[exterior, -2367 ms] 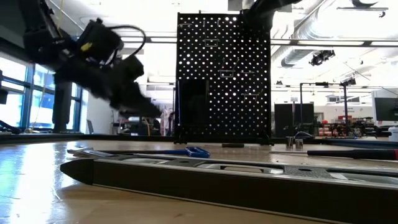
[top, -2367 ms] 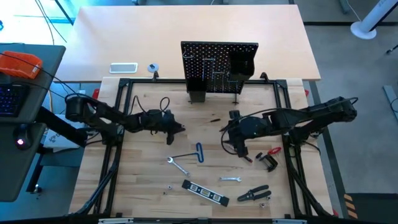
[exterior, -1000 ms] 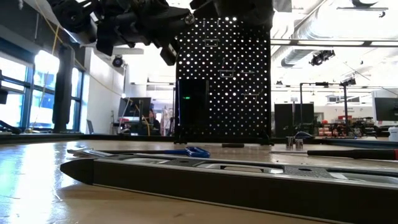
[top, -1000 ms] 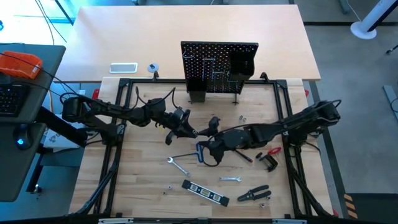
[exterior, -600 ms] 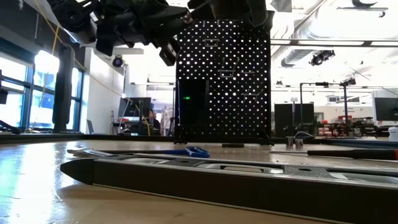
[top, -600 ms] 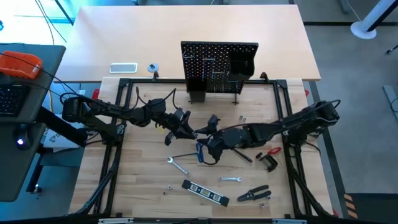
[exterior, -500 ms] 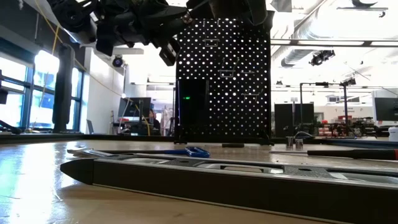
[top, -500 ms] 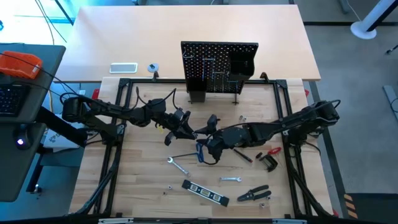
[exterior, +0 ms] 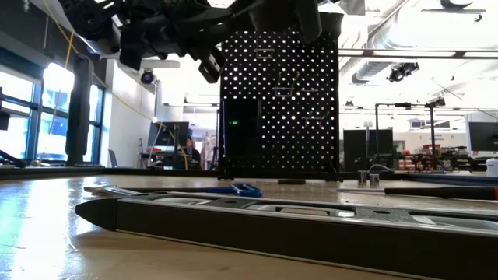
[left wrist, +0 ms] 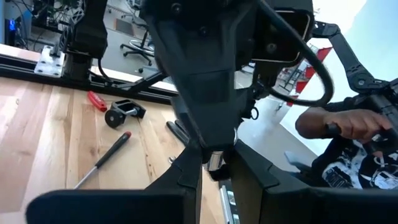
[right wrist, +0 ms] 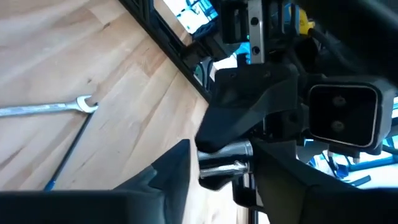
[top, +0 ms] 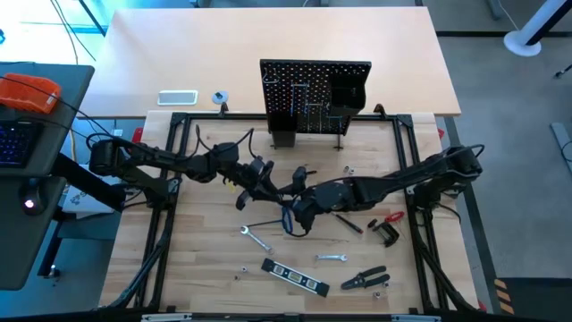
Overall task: Hang tools onto peg board
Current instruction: Put the bolts on the pegboard
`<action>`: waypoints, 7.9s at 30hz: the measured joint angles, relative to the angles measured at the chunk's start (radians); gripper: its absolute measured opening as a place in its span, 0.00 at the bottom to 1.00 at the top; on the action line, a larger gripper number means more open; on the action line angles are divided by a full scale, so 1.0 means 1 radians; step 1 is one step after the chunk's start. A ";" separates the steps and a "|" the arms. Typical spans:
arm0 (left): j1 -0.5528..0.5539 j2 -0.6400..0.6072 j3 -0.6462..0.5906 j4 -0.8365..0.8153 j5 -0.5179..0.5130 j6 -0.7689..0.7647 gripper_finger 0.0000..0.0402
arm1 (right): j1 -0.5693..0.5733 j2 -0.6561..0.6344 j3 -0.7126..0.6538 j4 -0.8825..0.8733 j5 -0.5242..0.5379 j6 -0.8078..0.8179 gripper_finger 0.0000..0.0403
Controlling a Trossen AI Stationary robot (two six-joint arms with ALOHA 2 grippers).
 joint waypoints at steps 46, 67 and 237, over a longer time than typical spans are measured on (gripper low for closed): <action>0.048 -0.021 0.000 -0.266 -0.173 0.229 0.48 | -0.015 -0.379 0.026 -0.062 0.410 0.019 0.28; -0.050 -0.021 0.000 -0.379 -0.273 0.317 0.48 | -0.430 -0.428 0.413 -0.761 0.244 0.480 0.28; -0.992 -0.119 0.001 -0.905 -1.297 -0.193 0.00 | -0.148 -0.503 -0.394 -0.225 -0.496 0.715 0.46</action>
